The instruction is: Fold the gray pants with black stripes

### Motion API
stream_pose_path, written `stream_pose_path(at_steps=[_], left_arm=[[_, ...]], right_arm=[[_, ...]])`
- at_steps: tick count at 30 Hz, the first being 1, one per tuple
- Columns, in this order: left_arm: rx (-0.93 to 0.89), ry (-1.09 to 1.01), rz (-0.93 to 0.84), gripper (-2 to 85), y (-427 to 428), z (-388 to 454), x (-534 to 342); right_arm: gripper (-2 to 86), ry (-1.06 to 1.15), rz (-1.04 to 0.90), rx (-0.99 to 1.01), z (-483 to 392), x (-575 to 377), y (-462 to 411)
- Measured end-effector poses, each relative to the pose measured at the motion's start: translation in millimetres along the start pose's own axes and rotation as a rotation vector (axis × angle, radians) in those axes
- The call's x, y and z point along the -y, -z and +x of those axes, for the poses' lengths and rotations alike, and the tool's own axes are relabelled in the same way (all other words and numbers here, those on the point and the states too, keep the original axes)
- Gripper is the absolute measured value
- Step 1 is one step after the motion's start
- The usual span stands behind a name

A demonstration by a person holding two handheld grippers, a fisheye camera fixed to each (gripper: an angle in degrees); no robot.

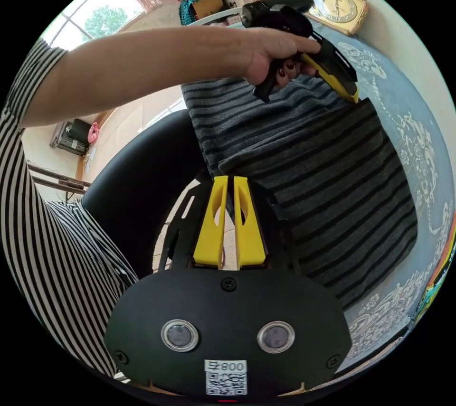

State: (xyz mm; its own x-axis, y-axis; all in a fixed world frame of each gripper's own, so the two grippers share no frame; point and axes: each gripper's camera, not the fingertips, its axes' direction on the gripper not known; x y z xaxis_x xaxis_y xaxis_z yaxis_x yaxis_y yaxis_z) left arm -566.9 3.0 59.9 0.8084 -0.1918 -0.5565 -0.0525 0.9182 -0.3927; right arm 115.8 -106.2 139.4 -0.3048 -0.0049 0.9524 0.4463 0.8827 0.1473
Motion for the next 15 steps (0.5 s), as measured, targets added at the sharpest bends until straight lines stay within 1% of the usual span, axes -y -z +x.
stream_pose_path(at_steps=[3,5,6,7,8,9,10,12,15], left_arm=[[-0.044,-0.056,0.060,0.2,12,19,-15],[-0.118,-0.124,0.014,0.1,1,42,-31],[-0.113,-0.140,-0.015,0.1,-6,47,-35],[-0.052,-0.168,-0.073,0.1,-19,57,-43],[0.058,-0.176,-0.116,0.1,-32,62,-49],[0.087,-0.180,-0.126,0.1,-37,62,-52],[0.057,-0.153,-0.112,0.1,-40,61,-56],[0.021,-0.124,-0.070,0.1,-36,65,-61],[-0.020,-0.203,-0.081,0.1,-29,94,-81]], right_arm=[[2.8,-0.016,0.015,0.059,8,-8,13],[3.0,-0.027,0.021,0.073,12,-12,22],[3.1,-0.049,0.028,0.083,15,-13,29],[3.1,-0.070,0.037,0.092,18,-14,38],[2.8,-0.081,0.047,0.101,20,-15,43],[2.2,-0.098,0.084,0.132,24,-18,57],[1.7,-0.111,0.122,0.142,30,-21,73],[1.1,-0.137,0.174,0.116,43,-24,97],[0.5,-0.173,0.244,-0.014,76,-16,128]])
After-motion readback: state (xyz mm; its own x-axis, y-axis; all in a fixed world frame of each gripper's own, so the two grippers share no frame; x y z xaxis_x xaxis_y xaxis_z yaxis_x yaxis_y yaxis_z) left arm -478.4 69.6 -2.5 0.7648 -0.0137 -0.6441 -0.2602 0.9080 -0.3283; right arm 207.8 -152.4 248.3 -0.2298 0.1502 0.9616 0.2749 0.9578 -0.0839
